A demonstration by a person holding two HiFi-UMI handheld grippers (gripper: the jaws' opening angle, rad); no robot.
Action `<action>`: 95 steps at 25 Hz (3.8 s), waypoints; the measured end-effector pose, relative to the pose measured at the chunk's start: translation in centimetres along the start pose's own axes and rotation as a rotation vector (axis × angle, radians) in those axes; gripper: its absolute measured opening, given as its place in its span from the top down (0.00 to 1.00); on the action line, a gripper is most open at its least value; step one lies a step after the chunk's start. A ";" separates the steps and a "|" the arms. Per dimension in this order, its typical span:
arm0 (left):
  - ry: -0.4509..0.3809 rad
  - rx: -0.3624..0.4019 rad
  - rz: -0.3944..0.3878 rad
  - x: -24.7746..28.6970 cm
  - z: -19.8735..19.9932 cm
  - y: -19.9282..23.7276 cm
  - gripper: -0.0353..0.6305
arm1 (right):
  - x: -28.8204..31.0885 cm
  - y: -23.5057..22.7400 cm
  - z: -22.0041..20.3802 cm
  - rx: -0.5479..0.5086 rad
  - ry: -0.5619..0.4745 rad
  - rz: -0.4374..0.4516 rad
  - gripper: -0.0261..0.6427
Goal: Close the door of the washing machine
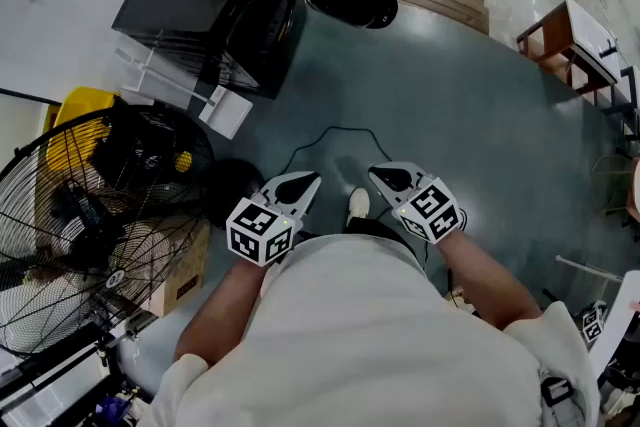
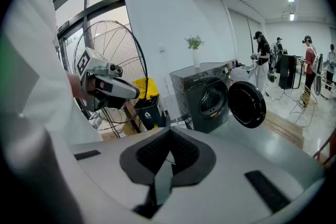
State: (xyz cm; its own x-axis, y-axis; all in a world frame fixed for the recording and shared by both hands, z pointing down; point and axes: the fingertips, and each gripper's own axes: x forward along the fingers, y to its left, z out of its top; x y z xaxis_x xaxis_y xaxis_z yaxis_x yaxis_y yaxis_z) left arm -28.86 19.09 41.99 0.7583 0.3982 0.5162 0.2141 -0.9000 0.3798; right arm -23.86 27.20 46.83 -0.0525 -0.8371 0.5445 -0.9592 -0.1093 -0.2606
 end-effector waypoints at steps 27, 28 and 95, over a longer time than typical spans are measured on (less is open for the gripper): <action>-0.081 -0.064 -0.023 13.5 14.6 16.0 0.92 | 9.8 -28.4 10.5 0.023 0.063 -0.132 0.84; -0.089 -0.070 -0.006 13.7 14.8 16.9 0.92 | 10.5 -29.9 11.0 0.010 0.073 -0.129 0.83; -0.299 -0.398 0.602 18.2 24.5 27.5 0.92 | 36.6 -59.4 16.3 0.000 0.426 0.156 0.77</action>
State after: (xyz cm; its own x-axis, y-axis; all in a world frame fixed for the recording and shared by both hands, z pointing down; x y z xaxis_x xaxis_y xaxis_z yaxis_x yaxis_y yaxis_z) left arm 5.88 -2.82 43.02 0.8195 -0.2543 0.5136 -0.4812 -0.7920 0.3757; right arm 35.71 -5.68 69.27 -0.3064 -0.5486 0.7780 -0.9306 0.0008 -0.3659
